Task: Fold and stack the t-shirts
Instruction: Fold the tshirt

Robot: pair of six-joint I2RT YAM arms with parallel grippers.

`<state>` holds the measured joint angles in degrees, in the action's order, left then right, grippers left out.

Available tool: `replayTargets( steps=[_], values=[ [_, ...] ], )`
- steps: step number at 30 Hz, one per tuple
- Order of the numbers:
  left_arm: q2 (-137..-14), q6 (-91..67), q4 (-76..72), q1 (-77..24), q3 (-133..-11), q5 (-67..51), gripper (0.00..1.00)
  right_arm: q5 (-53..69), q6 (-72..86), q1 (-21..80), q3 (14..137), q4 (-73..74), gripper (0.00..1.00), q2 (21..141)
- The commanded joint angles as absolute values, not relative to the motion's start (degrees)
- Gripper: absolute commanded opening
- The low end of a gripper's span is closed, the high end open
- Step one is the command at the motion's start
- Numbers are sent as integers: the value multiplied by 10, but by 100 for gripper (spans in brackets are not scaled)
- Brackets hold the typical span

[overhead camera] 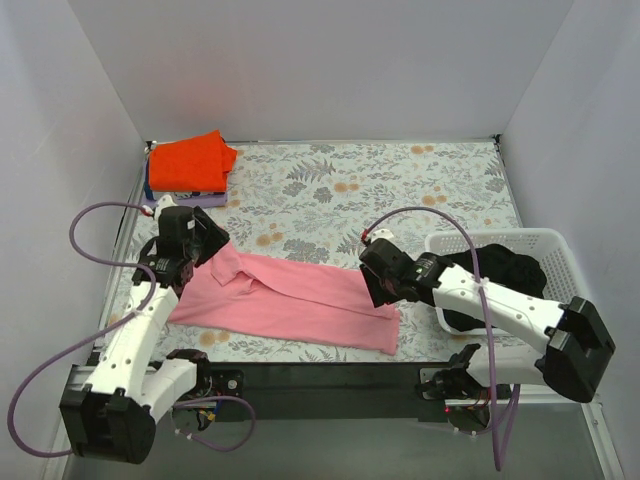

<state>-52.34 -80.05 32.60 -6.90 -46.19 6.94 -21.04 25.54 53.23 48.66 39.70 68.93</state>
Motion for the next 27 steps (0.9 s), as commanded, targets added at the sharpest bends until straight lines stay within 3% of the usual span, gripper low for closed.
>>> replayTargets(
  steps=[1, 5, 18, 27],
  values=[
    [-575, -807, 271, -71, -447, 50, 54, -192, 252, 526, 518, 341, 56, 729],
    [-634, -790, 269, -69, -469, 55, 64, -113, 259, 526, 515, 246, 56, 765],
    [-692, -762, 229, -60, -475, 36, 66, -69, 265, 455, 427, 167, 54, 835],
    [-717, -683, 248, 93, -520, -27, 68, -4, 252, 354, 395, 125, 53, 842]
  ],
)
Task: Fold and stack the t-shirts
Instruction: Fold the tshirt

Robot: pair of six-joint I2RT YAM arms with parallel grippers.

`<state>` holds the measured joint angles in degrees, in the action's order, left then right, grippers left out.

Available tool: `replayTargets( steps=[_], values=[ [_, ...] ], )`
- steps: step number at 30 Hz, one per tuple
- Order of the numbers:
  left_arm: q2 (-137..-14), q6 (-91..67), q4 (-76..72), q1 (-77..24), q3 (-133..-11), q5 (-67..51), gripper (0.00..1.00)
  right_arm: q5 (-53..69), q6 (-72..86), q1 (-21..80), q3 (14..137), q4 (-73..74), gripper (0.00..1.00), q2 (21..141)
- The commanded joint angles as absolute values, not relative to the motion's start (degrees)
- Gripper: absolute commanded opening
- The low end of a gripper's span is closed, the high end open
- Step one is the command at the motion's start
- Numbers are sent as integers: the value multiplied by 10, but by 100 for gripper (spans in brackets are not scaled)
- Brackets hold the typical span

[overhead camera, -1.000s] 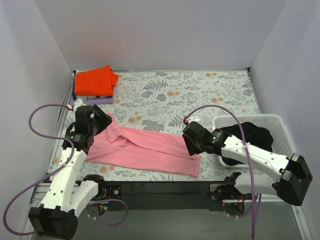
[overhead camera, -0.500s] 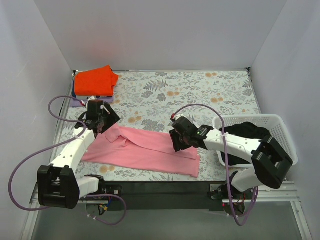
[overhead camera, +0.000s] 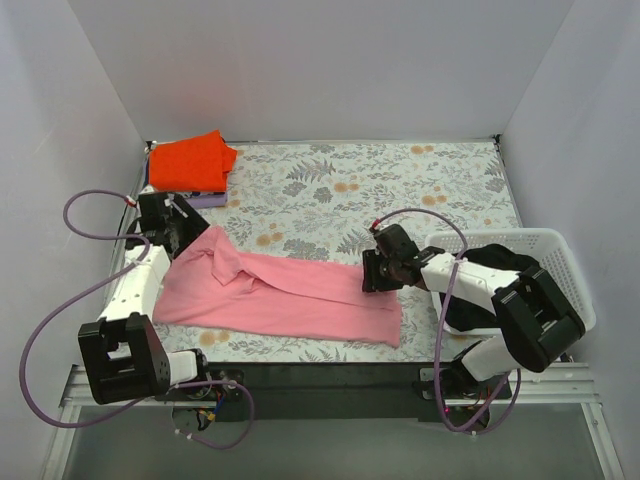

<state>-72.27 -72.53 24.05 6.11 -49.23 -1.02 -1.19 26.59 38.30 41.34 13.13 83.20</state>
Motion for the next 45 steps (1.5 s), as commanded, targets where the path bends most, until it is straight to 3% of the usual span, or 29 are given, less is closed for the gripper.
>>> replayTargets(
  steps=[1, 17, 25, 33, 45],
  values=[
    [-716, -678, 248, 93, -521, -26, 68, -4, 248, 346, 402, 125, 53, 843],
    [-723, -659, 233, 99, -497, -34, 69, -4, 187, 284, 579, 185, 54, 891],
    [-742, -684, 176, 222, -468, -104, 70, -33, 179, 492, 820, 209, 54, 973],
    [-705, -701, 154, 246, -439, -114, 69, 61, 170, 606, 1088, 207, 51, 1218],
    [-693, -705, 151, 246, -434, -112, 69, 37, 148, 637, 1111, 162, 51, 1322]
  ],
)
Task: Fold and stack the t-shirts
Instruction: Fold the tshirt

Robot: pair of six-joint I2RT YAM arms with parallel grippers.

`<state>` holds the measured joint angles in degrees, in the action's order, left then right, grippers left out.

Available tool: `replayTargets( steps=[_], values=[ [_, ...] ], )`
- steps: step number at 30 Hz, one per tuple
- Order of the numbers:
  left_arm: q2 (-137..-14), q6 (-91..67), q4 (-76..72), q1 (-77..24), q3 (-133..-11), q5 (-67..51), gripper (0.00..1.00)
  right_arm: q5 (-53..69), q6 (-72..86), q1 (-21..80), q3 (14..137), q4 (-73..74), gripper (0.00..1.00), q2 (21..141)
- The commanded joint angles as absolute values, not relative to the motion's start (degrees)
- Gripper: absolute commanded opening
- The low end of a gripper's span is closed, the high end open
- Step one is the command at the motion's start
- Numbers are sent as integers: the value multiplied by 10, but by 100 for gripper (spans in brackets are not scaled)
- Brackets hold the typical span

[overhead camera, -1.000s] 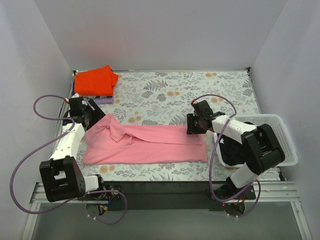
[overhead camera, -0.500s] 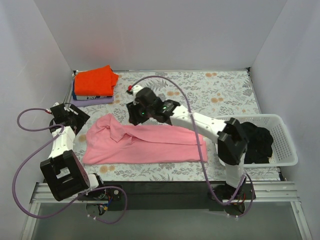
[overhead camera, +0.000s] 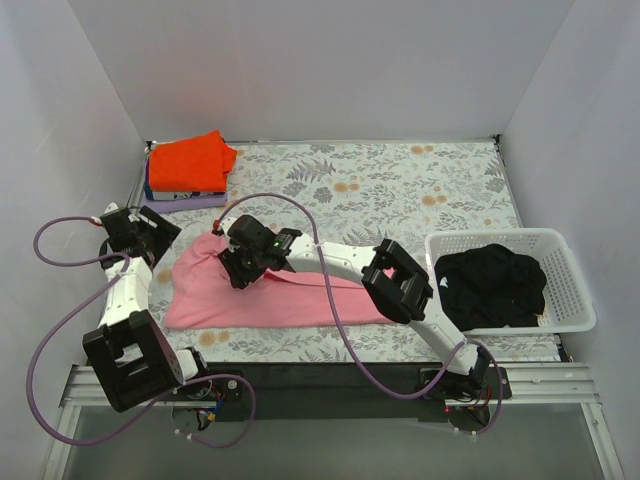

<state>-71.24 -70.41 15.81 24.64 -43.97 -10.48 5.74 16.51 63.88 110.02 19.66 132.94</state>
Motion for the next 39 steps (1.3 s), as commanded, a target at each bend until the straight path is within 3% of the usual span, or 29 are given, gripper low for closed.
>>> replayTargets(
  steps=[1, 21, 30, 33, 34, 39],
  values=[
    [-692, -705, 150, 246, -433, -112, 69, 33, 146, 637, 1110, 156, 51, 1324],
    [-701, -708, 148, 246, -431, -124, 68, 20, 134, 643, 1126, 116, 45, 1384],
    [-700, -707, 148, 246, -431, -123, 68, -55, 112, 661, 1126, 128, 39, 1406],
    [-700, -706, 148, 246, -429, -124, 68, -78, 105, 667, 1118, 131, 31, 1405],
    [-700, -706, 148, 247, -429, -124, 68, -84, 104, 669, 1116, 131, 24, 1404],
    [-697, -705, 147, 247, -429, -124, 68, -81, 103, 671, 1109, 130, 13, 1394]
  ],
)
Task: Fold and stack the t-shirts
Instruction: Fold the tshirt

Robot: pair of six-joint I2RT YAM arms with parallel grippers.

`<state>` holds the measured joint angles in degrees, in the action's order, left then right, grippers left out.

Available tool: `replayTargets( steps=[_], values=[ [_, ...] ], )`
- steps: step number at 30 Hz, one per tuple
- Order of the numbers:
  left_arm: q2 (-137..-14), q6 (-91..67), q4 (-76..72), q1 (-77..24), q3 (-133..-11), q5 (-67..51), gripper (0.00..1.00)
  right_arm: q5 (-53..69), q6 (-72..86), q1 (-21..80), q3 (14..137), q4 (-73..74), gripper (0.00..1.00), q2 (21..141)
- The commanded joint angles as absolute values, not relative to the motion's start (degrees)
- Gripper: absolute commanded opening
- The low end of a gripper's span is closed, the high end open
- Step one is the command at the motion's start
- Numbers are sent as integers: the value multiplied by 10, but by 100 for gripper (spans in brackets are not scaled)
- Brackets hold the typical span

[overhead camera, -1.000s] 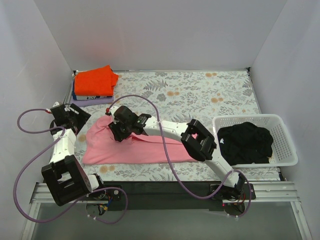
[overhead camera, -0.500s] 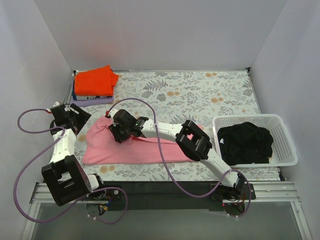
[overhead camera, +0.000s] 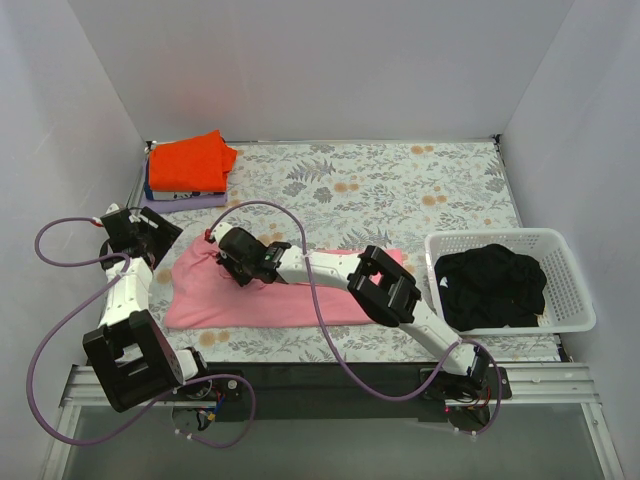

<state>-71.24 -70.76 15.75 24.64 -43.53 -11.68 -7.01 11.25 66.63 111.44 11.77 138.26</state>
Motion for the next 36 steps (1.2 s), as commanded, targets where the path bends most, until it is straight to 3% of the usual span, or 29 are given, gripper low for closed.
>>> replayTargets(
  steps=[1, 4, 20, 36],
  values=[
    [-696, -705, 148, 246, -428, -122, 68, -78, 103, 671, 1109, 130, 10, 1391],
    [-692, -703, 148, 245, -426, -124, 68, -69, 107, 671, 1106, 126, 1, 1376],
    [-673, -678, 151, 173, -432, -169, 64, -74, 156, 636, 1018, 54, 1, 1223],
    [-664, -754, 156, 98, -398, -142, 65, 39, 161, 616, 986, 49, 1, 1254]
  ],
)
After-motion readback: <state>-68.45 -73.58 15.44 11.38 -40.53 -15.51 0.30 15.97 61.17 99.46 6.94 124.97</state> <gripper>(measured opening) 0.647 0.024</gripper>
